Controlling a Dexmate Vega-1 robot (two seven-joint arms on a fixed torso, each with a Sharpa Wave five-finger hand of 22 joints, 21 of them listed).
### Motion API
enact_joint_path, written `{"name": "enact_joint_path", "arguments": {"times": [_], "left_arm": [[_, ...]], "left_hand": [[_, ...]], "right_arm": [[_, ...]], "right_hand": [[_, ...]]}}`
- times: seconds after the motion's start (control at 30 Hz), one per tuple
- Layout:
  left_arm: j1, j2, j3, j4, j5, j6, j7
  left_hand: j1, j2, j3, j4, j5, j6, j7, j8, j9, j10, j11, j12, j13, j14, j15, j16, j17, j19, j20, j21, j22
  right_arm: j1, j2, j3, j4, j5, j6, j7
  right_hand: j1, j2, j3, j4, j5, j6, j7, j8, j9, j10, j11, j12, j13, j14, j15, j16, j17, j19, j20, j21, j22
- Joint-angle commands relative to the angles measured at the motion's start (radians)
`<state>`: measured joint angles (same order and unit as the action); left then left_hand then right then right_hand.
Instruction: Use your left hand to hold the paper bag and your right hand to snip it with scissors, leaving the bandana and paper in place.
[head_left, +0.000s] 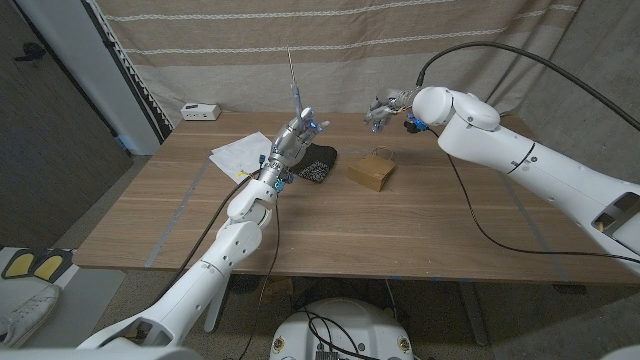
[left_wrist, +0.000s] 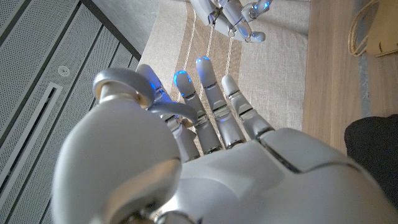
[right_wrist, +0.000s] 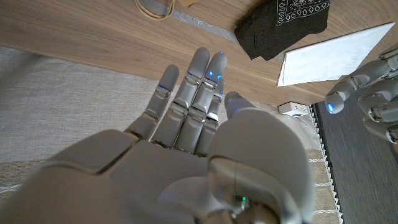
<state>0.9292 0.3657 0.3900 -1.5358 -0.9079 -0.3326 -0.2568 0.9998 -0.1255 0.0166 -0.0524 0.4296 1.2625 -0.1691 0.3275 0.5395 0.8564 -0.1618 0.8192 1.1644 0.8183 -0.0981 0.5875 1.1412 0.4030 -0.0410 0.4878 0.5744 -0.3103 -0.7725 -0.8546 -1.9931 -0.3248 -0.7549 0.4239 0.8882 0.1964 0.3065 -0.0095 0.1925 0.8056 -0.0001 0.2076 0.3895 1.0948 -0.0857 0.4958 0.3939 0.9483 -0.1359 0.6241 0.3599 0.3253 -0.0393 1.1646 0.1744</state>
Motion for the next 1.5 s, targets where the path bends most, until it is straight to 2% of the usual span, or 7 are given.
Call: {"name": "enact_joint_path", "arguments": {"times": [0.03,0.13,0.53,0.73,0.77,1.17,1.5], "left_arm": [[0.027,0.036,0.0,-0.063,-0.038,0.063,0.022],[0.02,0.035,0.008,-0.063,-0.035,0.07,0.023],[0.032,0.072,0.012,-0.15,-0.006,0.141,0.137],[0.073,0.093,0.011,-0.207,0.023,0.151,0.209],[0.081,0.097,0.011,-0.219,0.028,0.155,0.225],[0.13,0.138,0.014,-0.309,0.074,0.187,0.328],[0.121,0.187,0.018,-0.348,0.138,0.227,0.376]], "left_hand": [[-0.031,0.004,-0.032,0.017,0.019,0.038,0.029,0.255,0.077,0.061,-0.048,0.009,0.01,0.008,-0.124,-0.012,0.003,-0.003,-0.039,-0.004,0.001],[-0.044,0.003,-0.048,0.027,0.027,0.053,0.048,0.283,0.107,0.08,-0.048,0.014,0.009,0.014,-0.124,-0.01,0.013,-0.002,-0.038,-0.005,0.0],[-0.063,0.0,-0.101,0.05,0.05,0.087,0.082,0.27,0.041,0.111,-0.047,-0.001,-0.023,0.016,-0.124,-0.032,0.006,0.001,-0.036,-0.011,-0.004],[-0.101,-0.028,-0.159,0.071,0.046,0.115,0.107,0.259,-0.016,0.137,-0.047,-0.013,-0.051,0.026,-0.121,-0.048,-0.009,0.006,-0.034,-0.017,-0.011],[-0.12,-0.042,-0.184,0.078,0.04,0.118,0.109,0.256,-0.03,0.143,-0.047,-0.018,-0.061,0.029,-0.12,-0.052,-0.012,0.009,-0.033,-0.019,-0.014],[-0.164,-0.046,-0.286,0.1,0.016,0.14,0.152,0.254,-0.1,0.183,-0.047,-0.035,-0.108,0.056,-0.121,-0.074,-0.046,0.018,-0.028,-0.03,-0.027],[-0.204,-0.053,-0.35,0.116,-0.006,0.141,0.18,0.293,-0.09,0.203,-0.047,-0.027,-0.106,0.069,-0.119,-0.083,-0.06,0.018,-0.022,-0.039,-0.036]], "right_arm": [[-0.012,0.012,0.029,-0.006,0.031,-0.029,-0.054],[-0.017,0.013,0.04,0.002,0.048,-0.017,-0.073],[-0.082,-0.024,0.128,-0.013,0.149,0.037,-0.16],[-0.119,-0.044,0.154,-0.032,0.161,0.037,-0.218],[-0.126,-0.046,0.161,-0.032,0.168,0.041,-0.226],[-0.16,-0.07,0.204,-0.004,0.216,0.1,-0.278],[-0.175,-0.097,0.231,0.019,0.258,0.146,-0.277]], "right_hand": [[-0.008,-0.002,-0.001,-0.003,0.004,0.006,-0.001,0.003,-0.001,0.0,0.002,0.007,-0.001,-0.003,-0.086,-0.006,0.002,0.01,0.001,-0.002,0.004],[-0.007,-0.002,0.0,-0.004,0.004,0.006,-0.002,0.003,-0.001,-0.001,-0.002,0.009,0.001,-0.002,-0.087,-0.005,0.002,0.01,0.001,-0.003,0.004],[-0.011,-0.004,-0.003,-0.003,0.003,0.005,-0.001,0.004,-0.002,-0.002,0.002,0.01,-0.001,-0.005,-0.085,-0.006,0.004,0.009,0.008,-0.006,0.004],[-0.012,-0.004,-0.003,-0.004,0.002,0.002,-0.005,0.003,-0.002,-0.002,-0.002,0.011,-0.001,-0.008,-0.086,-0.007,0.004,0.006,0.007,-0.008,0.004],[-0.012,-0.005,-0.004,-0.004,0.002,0.003,-0.006,0.003,-0.003,-0.005,-0.001,0.011,0.001,-0.009,-0.085,-0.006,0.004,0.005,0.007,-0.009,0.004],[-0.012,-0.005,-0.006,-0.006,0.002,0.0,-0.006,0.003,-0.004,-0.006,-0.003,0.013,0.0,-0.014,-0.085,-0.006,0.007,-0.001,0.011,-0.013,0.005],[-0.015,-0.005,-0.009,-0.007,0.001,0.0,-0.005,0.003,-0.005,-0.01,-0.003,0.012,-0.001,-0.018,-0.084,-0.006,0.009,-0.005,0.014,-0.016,0.005]]}}
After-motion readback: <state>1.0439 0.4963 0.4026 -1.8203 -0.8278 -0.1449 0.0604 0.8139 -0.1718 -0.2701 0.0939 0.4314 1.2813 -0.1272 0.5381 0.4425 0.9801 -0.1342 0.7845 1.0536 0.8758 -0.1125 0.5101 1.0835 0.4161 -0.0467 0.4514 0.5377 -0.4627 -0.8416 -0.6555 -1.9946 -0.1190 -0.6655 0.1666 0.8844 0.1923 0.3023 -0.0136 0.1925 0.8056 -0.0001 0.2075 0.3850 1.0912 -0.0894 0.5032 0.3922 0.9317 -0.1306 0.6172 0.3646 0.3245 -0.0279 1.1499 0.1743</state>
